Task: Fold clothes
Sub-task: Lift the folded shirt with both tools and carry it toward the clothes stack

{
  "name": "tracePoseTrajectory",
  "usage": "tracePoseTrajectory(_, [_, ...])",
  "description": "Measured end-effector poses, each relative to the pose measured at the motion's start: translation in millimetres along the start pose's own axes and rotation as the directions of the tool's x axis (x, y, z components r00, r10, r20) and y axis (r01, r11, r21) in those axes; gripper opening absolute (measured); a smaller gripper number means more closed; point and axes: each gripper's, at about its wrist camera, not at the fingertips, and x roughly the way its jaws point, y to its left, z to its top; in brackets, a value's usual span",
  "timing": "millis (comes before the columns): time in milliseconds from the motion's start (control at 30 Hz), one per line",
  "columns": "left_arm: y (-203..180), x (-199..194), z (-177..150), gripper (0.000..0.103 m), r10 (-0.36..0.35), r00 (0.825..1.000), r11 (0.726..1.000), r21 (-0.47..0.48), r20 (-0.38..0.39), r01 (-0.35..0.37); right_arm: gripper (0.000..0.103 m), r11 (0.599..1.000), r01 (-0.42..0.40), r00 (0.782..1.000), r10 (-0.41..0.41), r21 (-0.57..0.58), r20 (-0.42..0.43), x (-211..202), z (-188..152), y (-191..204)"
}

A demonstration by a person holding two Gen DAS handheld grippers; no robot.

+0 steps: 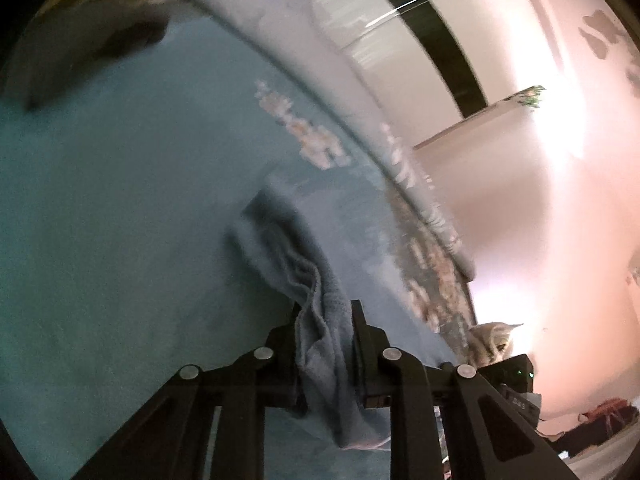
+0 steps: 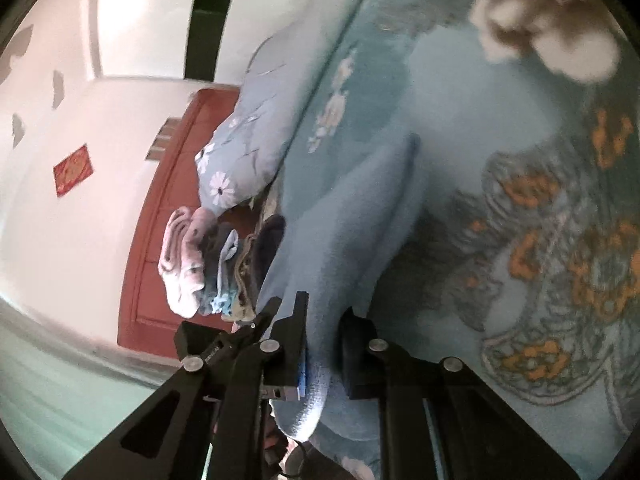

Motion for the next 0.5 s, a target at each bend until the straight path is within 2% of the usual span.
tracePoseTrajectory(133, [-24,-31,28,0.021,-0.027,0.998,0.996,0.082,0.056,0.023,0.013,0.998,-0.012,1.0,0.011,-0.062,-0.016,-1,7,29])
tracePoseTrajectory(267, [-48,-62,56,0.021,-0.059,0.992,0.985,0.165,0.109,0.041,0.013,0.984,-0.04,0.999,0.04,-0.175,-0.005,1,14,76])
tracePoseTrajectory(367, [-66,-85,78,0.021,-0.086,0.985,0.973,0.227,0.147,0.051,0.013,0.962,-0.08,0.997,0.082,-0.261,-0.004,8,23,121])
tracePoseTrajectory(500, [-87,-133,116,0.021,-0.113,0.967,0.951,0.306,0.228,0.039,0.013,0.915,-0.12,0.992,0.128,-0.385,-0.005,19,30,187])
